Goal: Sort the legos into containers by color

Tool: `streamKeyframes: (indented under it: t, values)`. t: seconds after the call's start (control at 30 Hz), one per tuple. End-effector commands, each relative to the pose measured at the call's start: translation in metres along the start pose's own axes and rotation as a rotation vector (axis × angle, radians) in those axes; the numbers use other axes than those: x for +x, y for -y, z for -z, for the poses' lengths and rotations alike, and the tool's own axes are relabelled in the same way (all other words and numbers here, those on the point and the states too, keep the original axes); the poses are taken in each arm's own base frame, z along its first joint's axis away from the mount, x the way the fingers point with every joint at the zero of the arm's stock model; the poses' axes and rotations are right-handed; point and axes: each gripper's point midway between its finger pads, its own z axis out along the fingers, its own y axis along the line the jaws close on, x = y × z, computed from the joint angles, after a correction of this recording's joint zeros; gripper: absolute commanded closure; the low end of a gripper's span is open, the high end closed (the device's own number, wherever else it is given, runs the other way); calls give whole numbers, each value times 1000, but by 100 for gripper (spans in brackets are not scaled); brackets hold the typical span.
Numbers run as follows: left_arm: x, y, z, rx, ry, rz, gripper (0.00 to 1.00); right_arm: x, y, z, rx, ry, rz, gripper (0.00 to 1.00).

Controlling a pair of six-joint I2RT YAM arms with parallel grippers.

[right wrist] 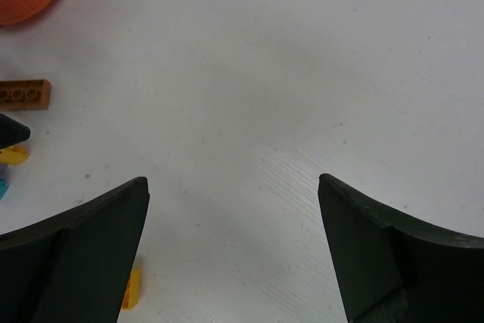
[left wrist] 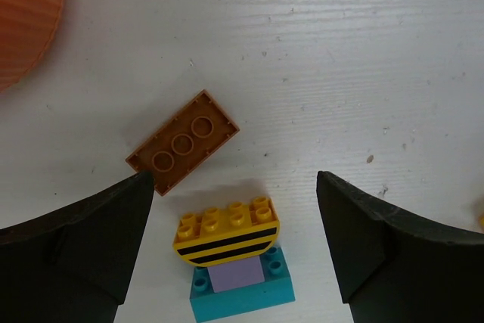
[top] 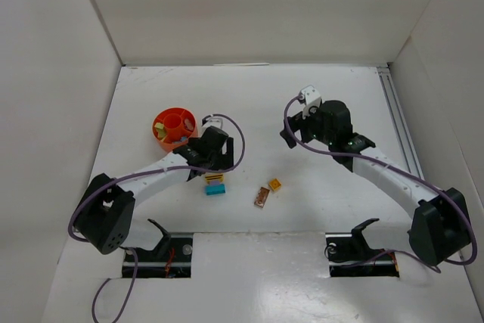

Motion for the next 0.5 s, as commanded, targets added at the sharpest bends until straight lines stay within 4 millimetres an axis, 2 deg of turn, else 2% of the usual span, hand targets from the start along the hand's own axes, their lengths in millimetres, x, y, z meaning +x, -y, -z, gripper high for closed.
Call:
streamKeyframes:
  t: [0.0, 0.13, 0.47]
  values:
    - [-15, 2, 2, 18, 74, -25, 15, -2, -6, -2, -47, 10, 11, 3]
    - [-25, -5, -4, 20, 103, -2, 16, 1, -6, -4, -48, 1, 9, 3]
    - [-8, -18, -31, -22, 24, -14, 17, 2, -7, -10, -59, -9, -2, 3]
